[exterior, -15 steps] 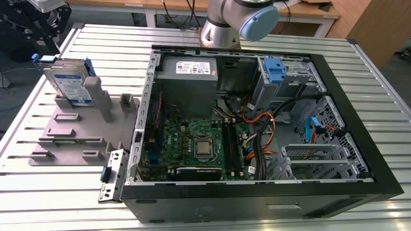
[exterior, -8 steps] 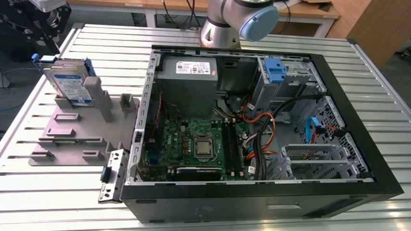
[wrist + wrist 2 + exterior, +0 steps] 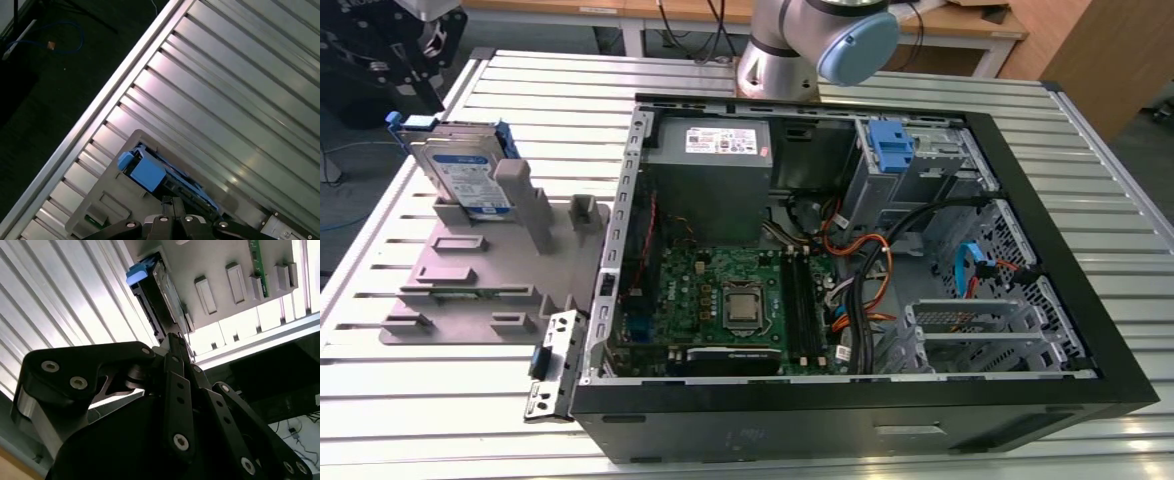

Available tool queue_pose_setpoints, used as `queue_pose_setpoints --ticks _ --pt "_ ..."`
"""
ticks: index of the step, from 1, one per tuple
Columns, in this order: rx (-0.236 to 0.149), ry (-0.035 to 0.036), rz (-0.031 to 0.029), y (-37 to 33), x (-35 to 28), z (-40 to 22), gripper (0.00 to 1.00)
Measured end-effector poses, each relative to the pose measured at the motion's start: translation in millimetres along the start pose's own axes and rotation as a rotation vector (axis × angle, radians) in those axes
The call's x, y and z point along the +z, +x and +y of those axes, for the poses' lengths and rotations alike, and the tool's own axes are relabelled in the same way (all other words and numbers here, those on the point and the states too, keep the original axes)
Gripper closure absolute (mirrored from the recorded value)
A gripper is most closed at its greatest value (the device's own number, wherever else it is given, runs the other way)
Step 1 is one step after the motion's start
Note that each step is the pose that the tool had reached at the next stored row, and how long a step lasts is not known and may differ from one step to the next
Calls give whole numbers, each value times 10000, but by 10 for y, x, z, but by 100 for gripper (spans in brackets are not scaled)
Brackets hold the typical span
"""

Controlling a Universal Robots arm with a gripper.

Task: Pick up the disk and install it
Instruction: 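Pick up the disk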

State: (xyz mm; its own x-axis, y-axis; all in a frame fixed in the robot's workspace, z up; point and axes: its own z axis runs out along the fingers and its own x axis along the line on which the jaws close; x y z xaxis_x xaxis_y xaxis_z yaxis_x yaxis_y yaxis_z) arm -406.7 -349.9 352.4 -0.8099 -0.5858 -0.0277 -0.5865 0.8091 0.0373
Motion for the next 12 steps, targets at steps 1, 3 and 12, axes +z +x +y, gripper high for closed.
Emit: queue_pose_setpoints --ticks 1,3,12 --pt "-172 -5 7 0 0 0 89" --pt "-530 -14 20 0 1 0 89" --pt "-2169 -60 82 0 5 0 89"
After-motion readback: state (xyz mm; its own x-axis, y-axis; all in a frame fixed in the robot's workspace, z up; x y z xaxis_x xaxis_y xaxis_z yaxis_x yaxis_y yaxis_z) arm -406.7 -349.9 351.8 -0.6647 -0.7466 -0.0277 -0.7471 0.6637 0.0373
